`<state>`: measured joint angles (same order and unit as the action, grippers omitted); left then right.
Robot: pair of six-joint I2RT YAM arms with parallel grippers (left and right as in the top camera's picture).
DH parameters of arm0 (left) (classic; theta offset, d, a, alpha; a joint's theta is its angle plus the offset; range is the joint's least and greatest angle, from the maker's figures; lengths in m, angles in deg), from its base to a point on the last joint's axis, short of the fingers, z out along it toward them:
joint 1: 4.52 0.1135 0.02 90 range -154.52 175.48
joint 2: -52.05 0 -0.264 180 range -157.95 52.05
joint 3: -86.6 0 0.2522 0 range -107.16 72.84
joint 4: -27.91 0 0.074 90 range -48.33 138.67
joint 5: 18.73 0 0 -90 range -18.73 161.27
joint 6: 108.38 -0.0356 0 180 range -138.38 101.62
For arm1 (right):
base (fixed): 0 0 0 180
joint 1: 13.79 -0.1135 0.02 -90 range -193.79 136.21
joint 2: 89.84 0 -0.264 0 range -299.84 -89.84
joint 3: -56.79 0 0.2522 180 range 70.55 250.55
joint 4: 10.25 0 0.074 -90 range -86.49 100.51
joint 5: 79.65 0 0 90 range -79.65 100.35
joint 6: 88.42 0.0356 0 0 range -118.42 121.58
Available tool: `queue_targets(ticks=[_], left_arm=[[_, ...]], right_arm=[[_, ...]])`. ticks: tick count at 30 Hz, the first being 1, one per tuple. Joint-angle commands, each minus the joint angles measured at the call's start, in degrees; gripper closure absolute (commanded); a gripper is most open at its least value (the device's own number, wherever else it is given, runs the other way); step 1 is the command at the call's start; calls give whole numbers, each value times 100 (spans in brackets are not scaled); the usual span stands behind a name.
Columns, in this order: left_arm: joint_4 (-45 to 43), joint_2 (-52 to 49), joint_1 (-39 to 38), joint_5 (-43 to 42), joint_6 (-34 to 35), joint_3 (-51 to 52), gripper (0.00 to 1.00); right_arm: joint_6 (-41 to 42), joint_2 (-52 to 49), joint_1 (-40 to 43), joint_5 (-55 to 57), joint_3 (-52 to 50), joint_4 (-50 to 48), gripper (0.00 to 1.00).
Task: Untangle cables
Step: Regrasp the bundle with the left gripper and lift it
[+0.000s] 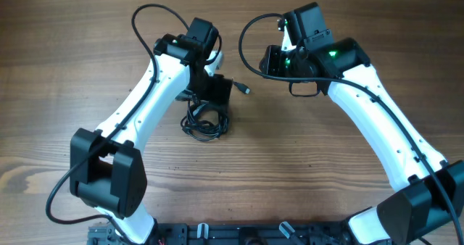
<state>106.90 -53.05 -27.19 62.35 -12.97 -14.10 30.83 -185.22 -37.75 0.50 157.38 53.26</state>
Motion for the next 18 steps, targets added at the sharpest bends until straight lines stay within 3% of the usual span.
queue_targets(ticks=[1, 3, 7, 11, 14, 18], left_arm=[[-140, 28, 15, 22, 289, 428, 19], [-645, 28, 98, 256, 739, 870, 23], [-1355, 28, 321, 258, 678, 1290, 24], [-1364, 28, 658, 304, 540, 1563, 28], [-1285, 28, 903, 293, 964, 1810, 30], [-1084, 28, 940, -380, 1241, 2022, 42]], right_arm=[[-81, -33, -17, 2, 81, 44, 59], [-81, -33, -17, 2, 81, 42, 59], [-74, -33, -17, -2, 81, 46, 59], [-79, -33, -17, 0, 81, 50, 59], [-76, -33, -17, 0, 81, 46, 59], [-66, -33, -17, 0, 81, 44, 59]])
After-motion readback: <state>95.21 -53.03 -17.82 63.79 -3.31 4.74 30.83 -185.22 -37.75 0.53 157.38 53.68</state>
